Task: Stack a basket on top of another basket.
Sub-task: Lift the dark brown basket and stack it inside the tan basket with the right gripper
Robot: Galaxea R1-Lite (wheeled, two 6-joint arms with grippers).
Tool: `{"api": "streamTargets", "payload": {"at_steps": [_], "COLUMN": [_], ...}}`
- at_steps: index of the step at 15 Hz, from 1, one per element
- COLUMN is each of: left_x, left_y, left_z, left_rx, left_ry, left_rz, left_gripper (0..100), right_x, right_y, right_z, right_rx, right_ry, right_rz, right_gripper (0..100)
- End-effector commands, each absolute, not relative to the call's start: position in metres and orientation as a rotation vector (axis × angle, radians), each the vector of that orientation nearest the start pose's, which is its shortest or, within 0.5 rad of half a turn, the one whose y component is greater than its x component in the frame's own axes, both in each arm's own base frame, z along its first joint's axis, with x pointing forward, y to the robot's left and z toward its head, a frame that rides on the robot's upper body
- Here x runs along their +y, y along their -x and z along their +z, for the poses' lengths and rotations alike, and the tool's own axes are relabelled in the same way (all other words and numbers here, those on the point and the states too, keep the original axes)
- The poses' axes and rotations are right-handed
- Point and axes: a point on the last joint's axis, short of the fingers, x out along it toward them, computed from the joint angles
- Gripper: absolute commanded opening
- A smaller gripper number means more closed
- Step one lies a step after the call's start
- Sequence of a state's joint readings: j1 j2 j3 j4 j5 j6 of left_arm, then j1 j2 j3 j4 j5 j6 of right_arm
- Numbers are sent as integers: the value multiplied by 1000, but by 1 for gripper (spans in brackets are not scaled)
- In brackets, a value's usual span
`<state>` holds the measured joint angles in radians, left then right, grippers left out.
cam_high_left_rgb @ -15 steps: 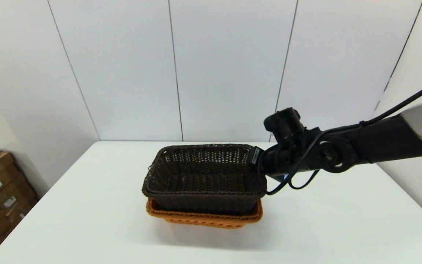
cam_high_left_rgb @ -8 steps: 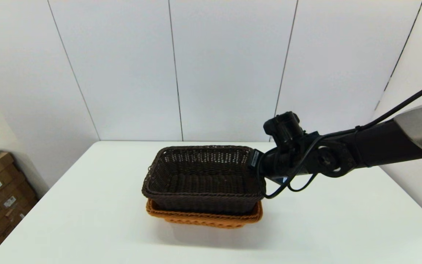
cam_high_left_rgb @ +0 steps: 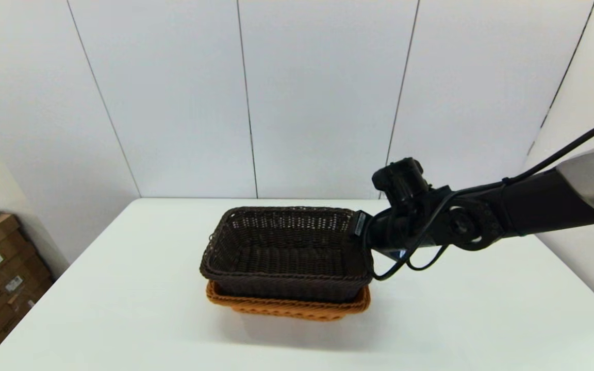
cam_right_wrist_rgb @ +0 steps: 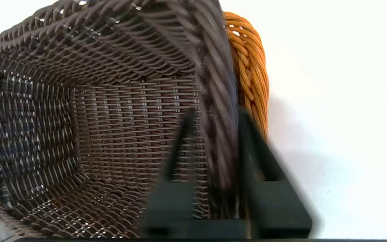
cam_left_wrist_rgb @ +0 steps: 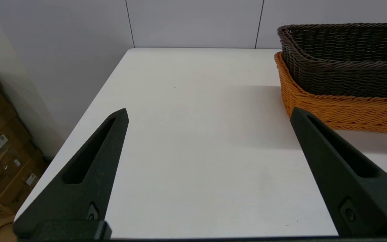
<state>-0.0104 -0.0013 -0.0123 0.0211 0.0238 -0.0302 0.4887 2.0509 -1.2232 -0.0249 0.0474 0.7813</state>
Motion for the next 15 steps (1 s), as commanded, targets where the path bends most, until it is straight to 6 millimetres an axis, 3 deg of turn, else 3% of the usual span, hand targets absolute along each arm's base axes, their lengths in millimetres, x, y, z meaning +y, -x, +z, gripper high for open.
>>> {"api": "streamTargets", "payload": {"at_steps": [1,6,9,12,15], "left_x": [1,1,1,1,1], "left_y": [24,24,24,24,24], "left_z": [77,77,77,77,77], "left_rx": [7,7,7,7,7], "left_ry": [31,31,31,31,31], "left_rz": [14,14,14,15,14], "left_gripper": [100,100,100,100,100], "right_x": [181,179,160,145,126], "right_y": [-338,-340,-342,-318,-278], "right_z": [114,120,150,193,224], "right_rx": [940,913,832,766,722], "right_ry": [-547,-557,-589,-578,-513], "right_rz": [167,170,168,193,190], "right_gripper": [100,100,100,100,100]}}
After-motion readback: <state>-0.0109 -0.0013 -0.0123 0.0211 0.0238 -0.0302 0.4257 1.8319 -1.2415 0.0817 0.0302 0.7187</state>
